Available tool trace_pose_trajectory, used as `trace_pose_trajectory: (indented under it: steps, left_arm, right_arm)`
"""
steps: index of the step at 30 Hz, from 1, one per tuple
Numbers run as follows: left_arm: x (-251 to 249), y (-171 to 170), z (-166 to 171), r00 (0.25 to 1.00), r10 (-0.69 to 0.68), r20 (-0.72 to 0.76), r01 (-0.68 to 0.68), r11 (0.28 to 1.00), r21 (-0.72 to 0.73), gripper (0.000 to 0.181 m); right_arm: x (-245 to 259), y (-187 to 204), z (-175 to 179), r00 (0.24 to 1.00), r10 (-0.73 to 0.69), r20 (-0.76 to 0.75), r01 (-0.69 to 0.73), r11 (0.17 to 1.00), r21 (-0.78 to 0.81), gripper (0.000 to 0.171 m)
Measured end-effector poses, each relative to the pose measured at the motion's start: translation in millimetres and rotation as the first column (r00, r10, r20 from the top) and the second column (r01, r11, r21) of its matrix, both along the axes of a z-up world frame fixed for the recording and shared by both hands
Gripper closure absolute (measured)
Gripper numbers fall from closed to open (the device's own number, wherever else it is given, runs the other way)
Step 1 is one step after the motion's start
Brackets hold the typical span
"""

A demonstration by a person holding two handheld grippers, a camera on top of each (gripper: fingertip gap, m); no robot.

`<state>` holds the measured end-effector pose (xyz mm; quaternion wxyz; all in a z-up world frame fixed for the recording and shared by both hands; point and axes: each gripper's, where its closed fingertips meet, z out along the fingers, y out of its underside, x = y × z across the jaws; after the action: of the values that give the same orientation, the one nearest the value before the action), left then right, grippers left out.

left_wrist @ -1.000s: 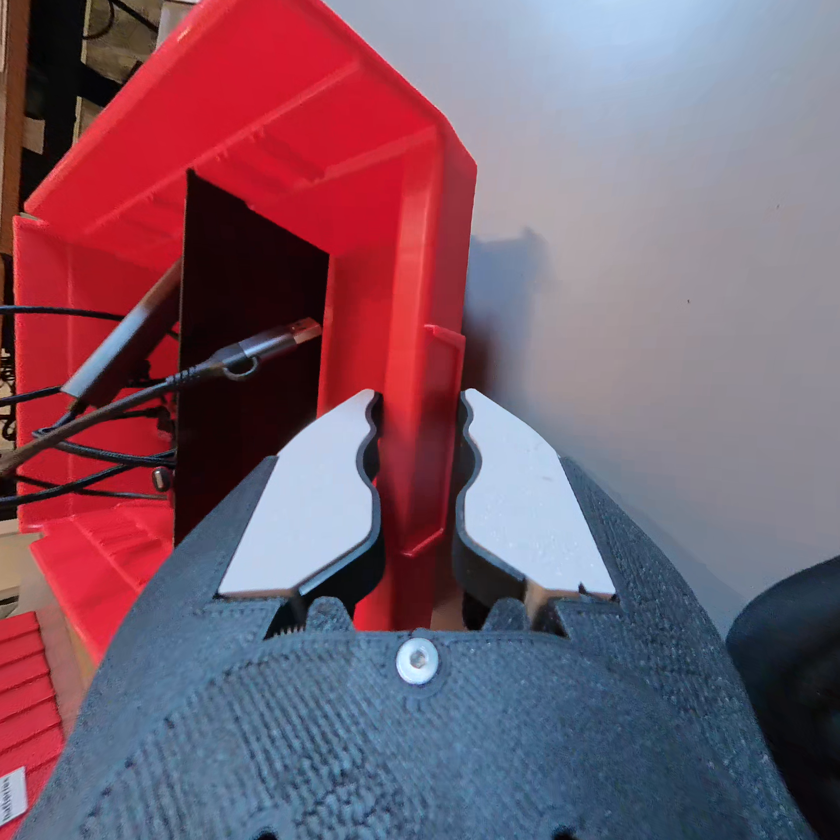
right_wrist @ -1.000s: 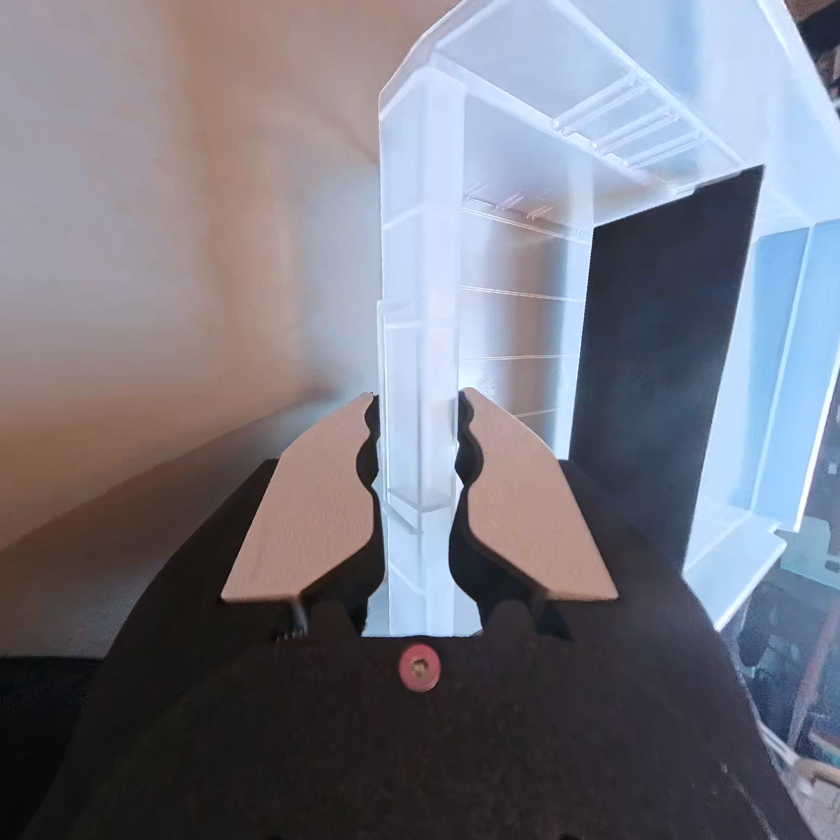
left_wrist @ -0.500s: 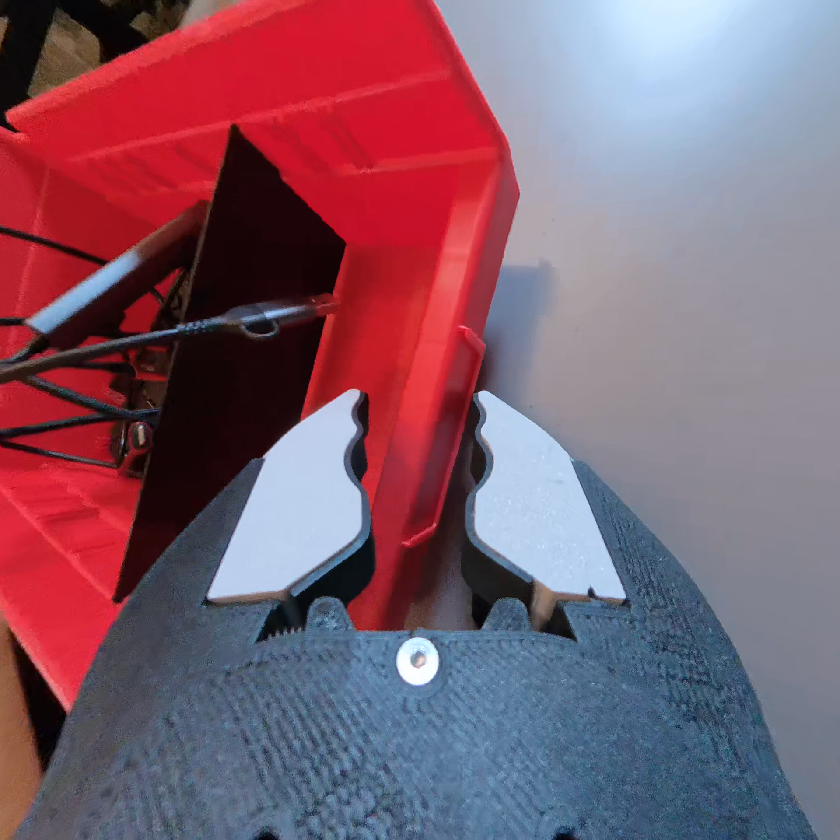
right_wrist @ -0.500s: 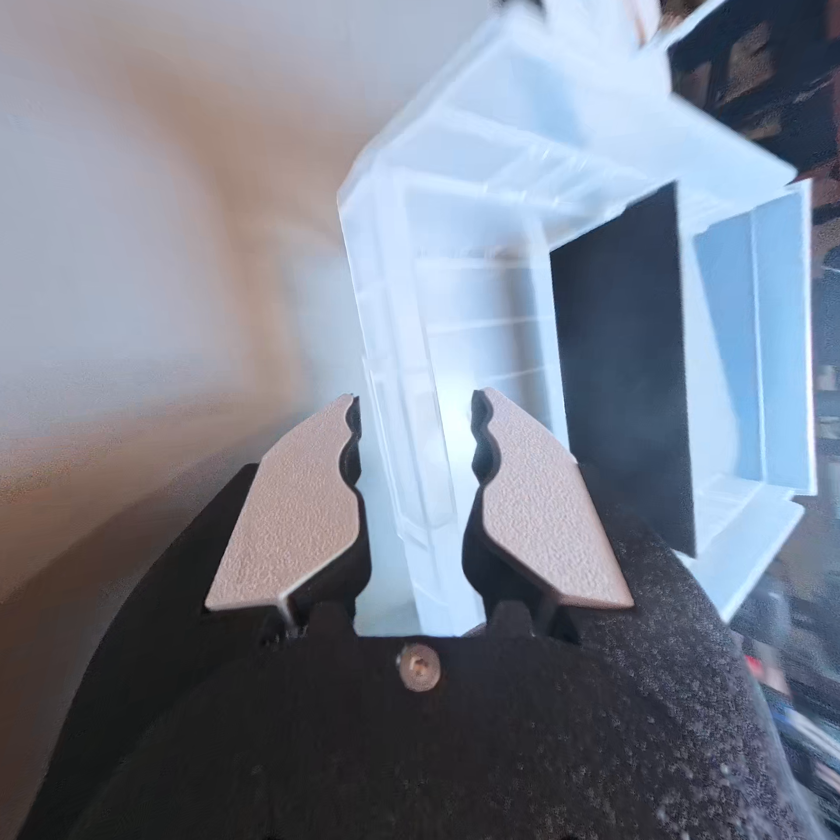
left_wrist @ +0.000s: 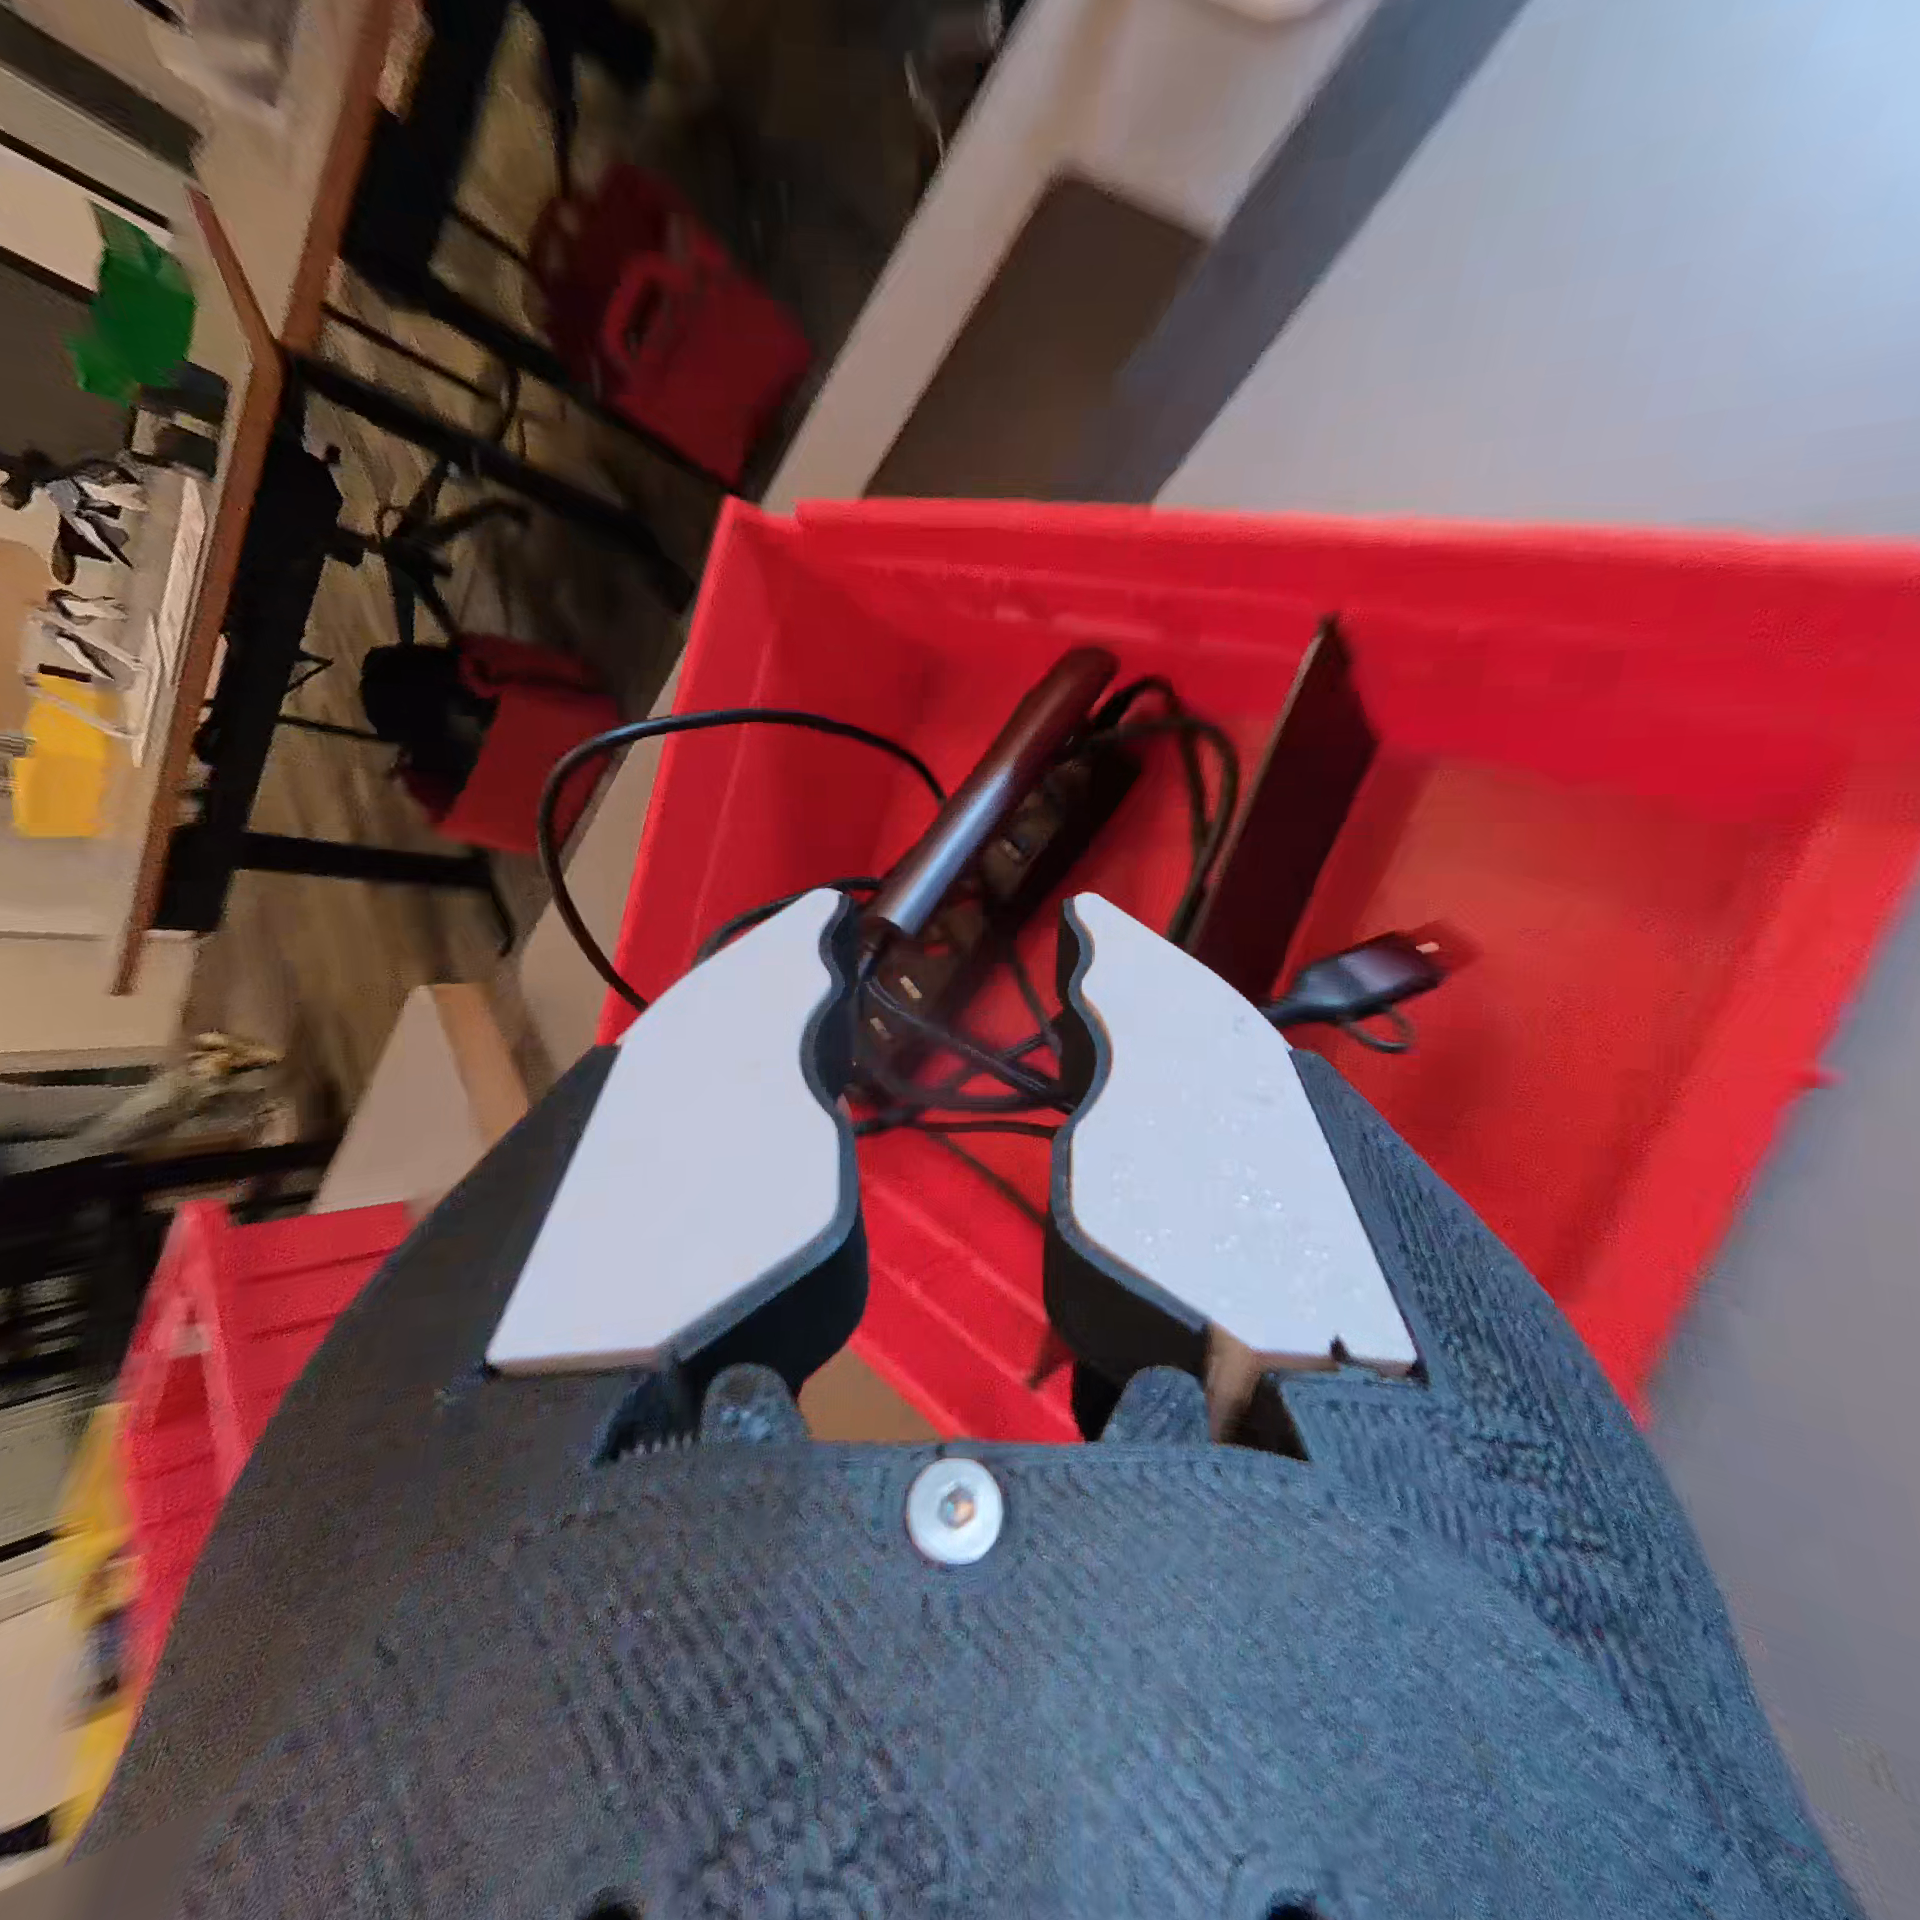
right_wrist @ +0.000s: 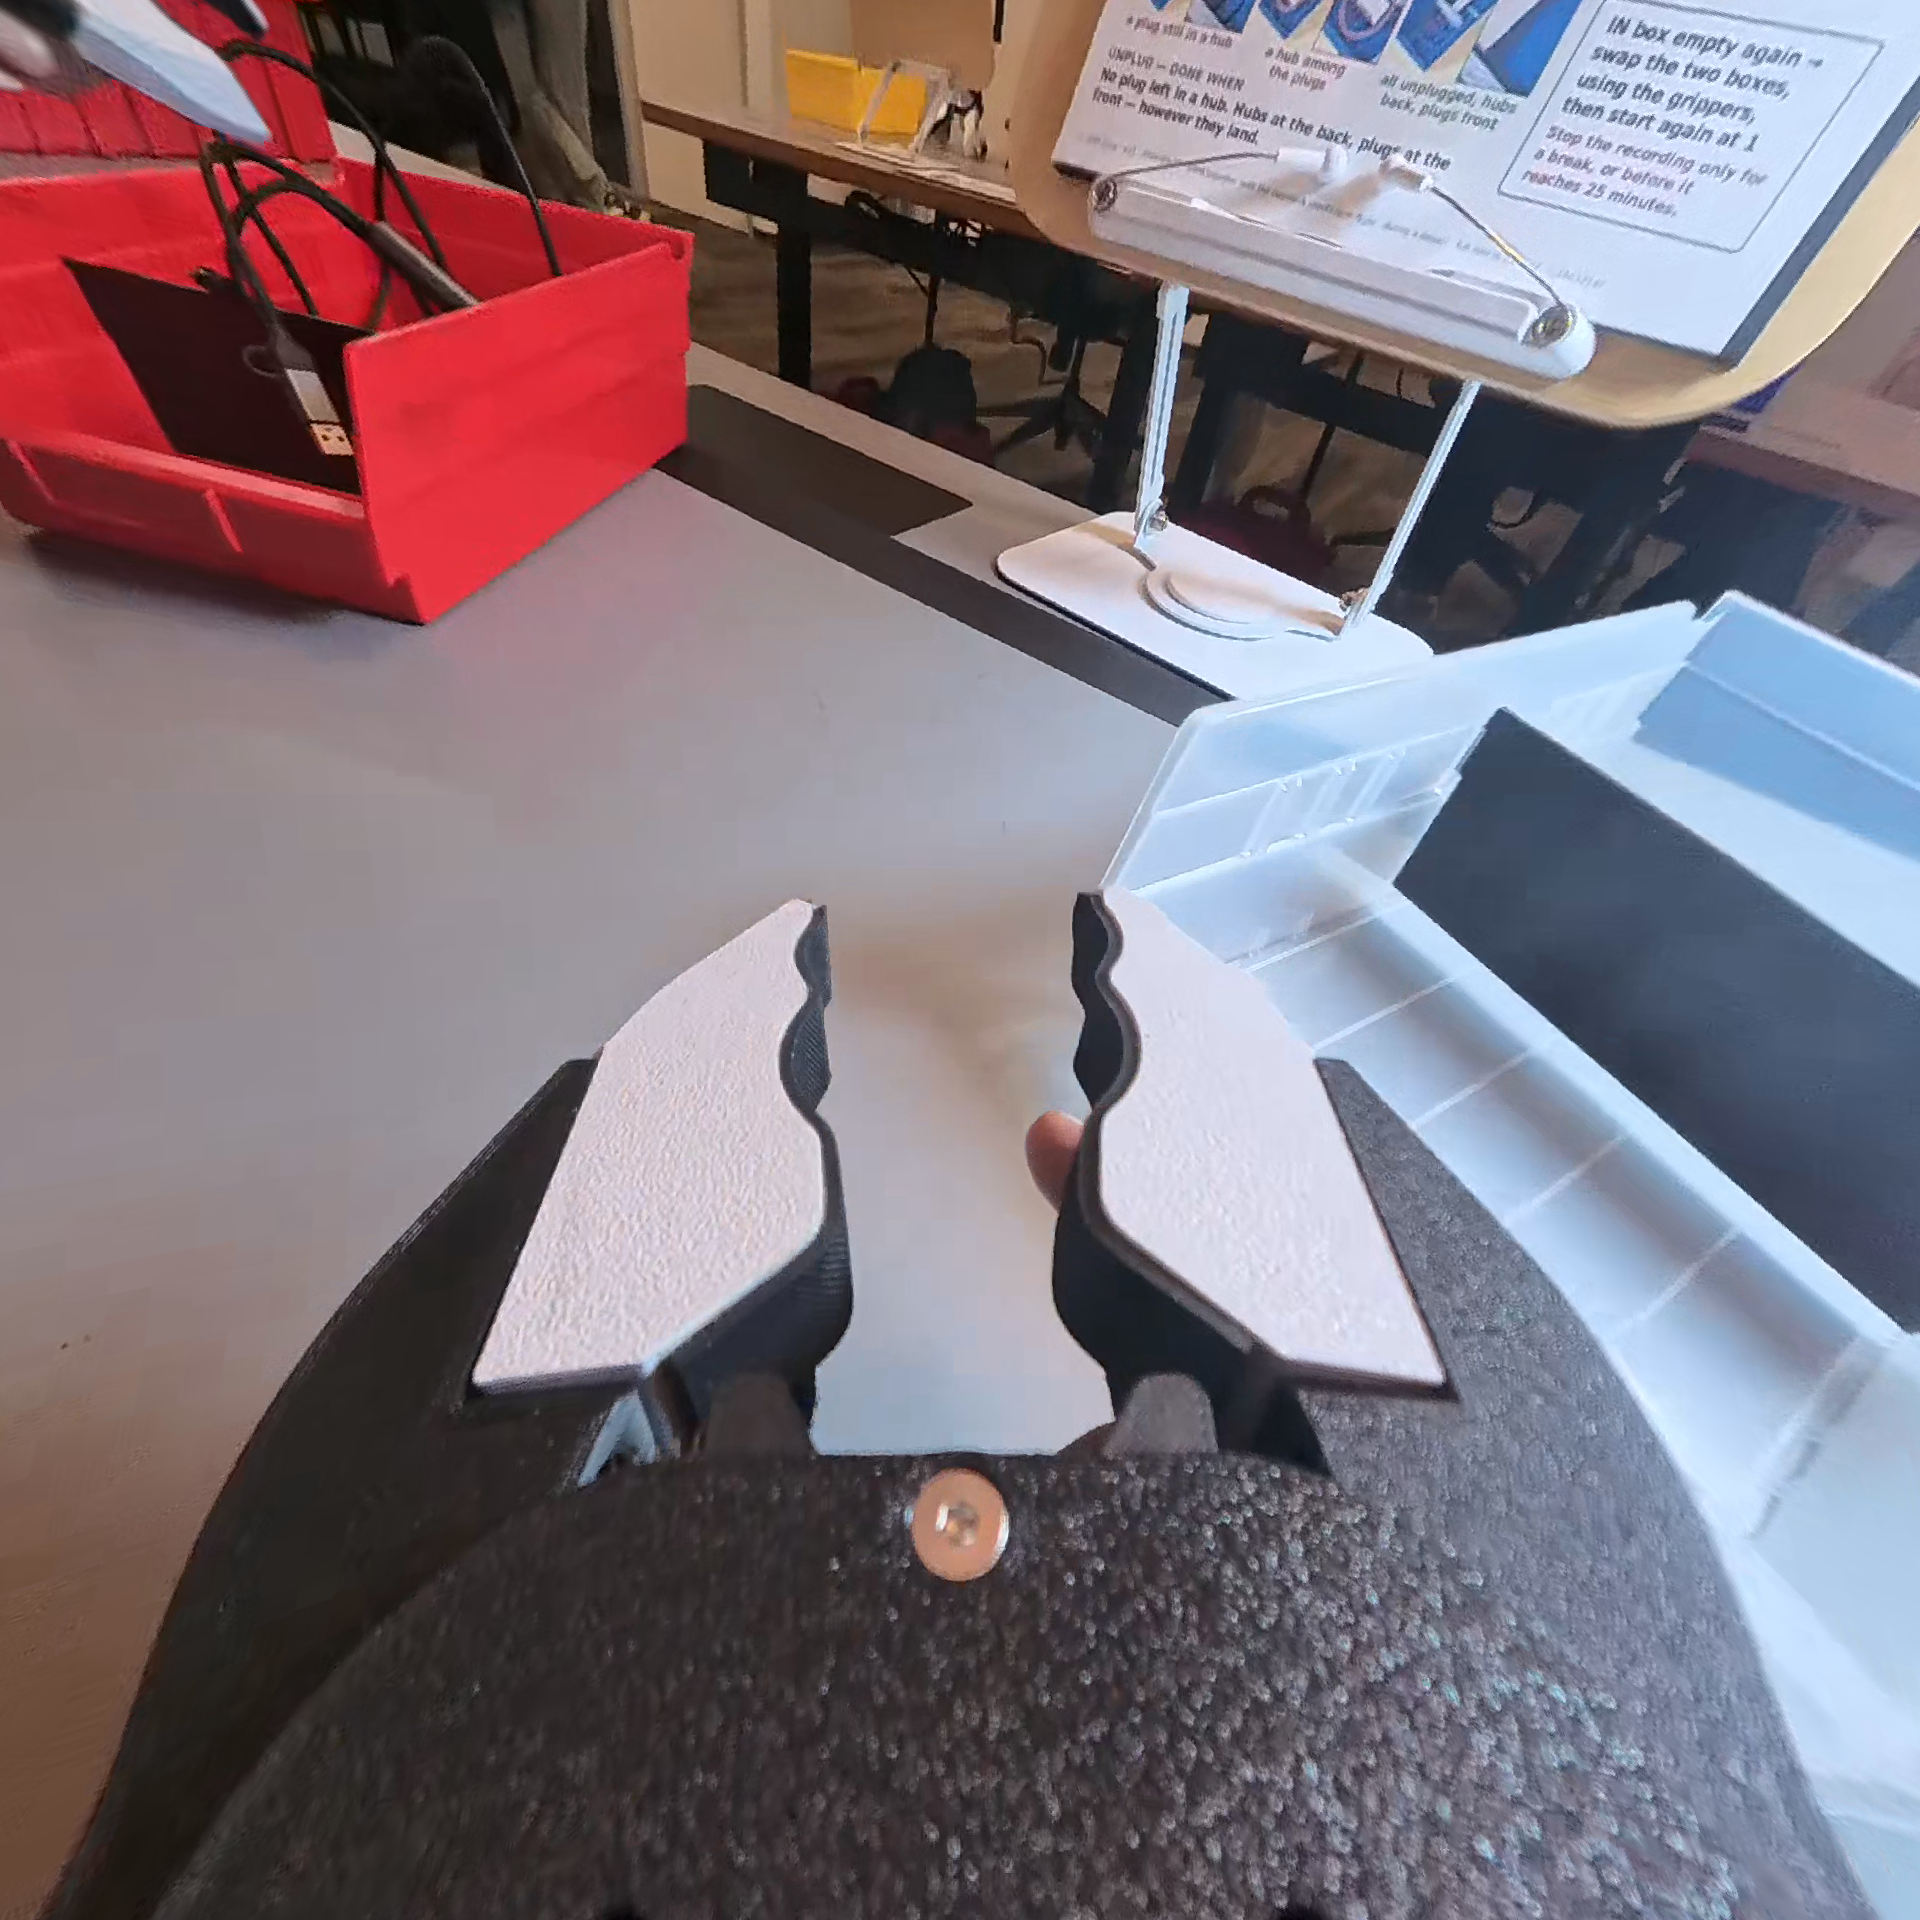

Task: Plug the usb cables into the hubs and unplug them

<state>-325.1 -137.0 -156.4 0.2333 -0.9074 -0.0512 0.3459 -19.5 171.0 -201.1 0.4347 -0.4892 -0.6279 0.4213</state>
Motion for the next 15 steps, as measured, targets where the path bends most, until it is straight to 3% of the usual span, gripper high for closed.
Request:
trace_pose_trajectory:
  steps: [3, 8, 9, 12, 15]
  left_arm:
    - [-31, 4, -29, 1.000, -0.009, -0.022, 0.003, 0.957, -0.288, 0.144]
    - [-65, -2, -68, 1.000, -0.005, -0.014, -0.004, 0.801, -0.599, 0.151]
    - [-68, -4, -72, 1.000, -0.010, 0.000, 0.008, 0.776, -0.630, 0.159]
    - [-71, -4, -73, 1.000, -0.020, 0.020, 0.029, 0.753, -0.658, 0.160]
    - [-71, -3, -50, 1.000, -0.020, -0.005, 0.013, 0.794, -0.608, 0.162]
  right_arm:
    - [0, 0, -9, 1.000, 0.009, 0.017, -0.009, 1.000, -0.011, 0.128]
    - [3, 0, -16, 1.000, 0.018, 0.022, -0.018, 1.000, 0.009, 0.133]
    - [4, 0, -17, 1.000, 0.021, 0.021, -0.022, 1.000, 0.013, 0.134]
    - [4, 0, -18, 0.999, 0.031, 0.017, -0.032, 0.999, 0.024, 0.136]
    - [4, 0, -19, 0.999, 0.040, 0.020, -0.040, 0.999, 0.022, 0.138]
